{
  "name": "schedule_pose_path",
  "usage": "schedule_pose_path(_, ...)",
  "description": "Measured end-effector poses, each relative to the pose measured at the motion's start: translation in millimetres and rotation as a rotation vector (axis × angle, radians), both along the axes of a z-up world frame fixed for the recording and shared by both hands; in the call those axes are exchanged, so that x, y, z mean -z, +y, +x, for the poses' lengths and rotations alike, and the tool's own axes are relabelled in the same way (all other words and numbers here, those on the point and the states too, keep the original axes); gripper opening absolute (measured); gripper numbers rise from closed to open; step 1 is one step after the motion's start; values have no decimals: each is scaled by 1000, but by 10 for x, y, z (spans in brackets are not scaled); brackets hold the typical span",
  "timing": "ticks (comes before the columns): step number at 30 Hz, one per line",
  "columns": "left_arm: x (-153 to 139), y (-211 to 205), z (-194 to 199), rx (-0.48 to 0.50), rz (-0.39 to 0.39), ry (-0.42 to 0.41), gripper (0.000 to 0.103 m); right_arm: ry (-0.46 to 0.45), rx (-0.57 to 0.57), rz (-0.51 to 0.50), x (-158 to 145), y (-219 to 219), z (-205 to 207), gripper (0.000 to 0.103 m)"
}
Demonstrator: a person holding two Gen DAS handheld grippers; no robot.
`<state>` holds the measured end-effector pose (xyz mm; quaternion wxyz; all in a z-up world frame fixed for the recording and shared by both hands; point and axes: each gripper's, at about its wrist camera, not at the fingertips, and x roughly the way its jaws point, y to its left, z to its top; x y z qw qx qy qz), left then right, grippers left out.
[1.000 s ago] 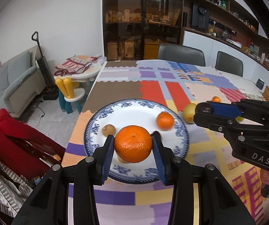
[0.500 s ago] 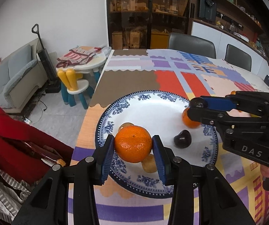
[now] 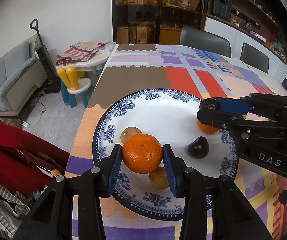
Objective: Organize fruits
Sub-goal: 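Carry the orange over the plate and open the left tool while the right tool releases the plum there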
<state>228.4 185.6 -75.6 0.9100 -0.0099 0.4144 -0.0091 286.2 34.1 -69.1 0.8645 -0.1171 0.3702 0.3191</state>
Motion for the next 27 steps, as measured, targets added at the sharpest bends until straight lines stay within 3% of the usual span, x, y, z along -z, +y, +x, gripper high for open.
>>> schedule_pose_path(2, 1, -9, -8, 1, 5, 4, 41, 9, -5, 3, 1, 0, 1, 30)
schedule_pose_path(5, -34, -14, -37, -2, 7, -13, 53, -2, -4, 2, -20, -9, -39, 38)
schedule_pose_path(10, -176, -70, -166, -6, 41, -52, 53, -14, 9, 17, -95, -103, -143, 39)
schedule_pose_path(17, -450, -235, -414, -14, 24, -116, 58, -52, 56, 38, -278, -351, -375, 39)
schedule_pose_path(19, -524, -299, -490, -12, 8, -134, 59, -63, 78, 54, -347, -455, -450, 47)
schedule_pose_path(27, -779, -673, -703, 23, -10, -199, 71, -149, 171, 70, -628, -915, -798, 58)
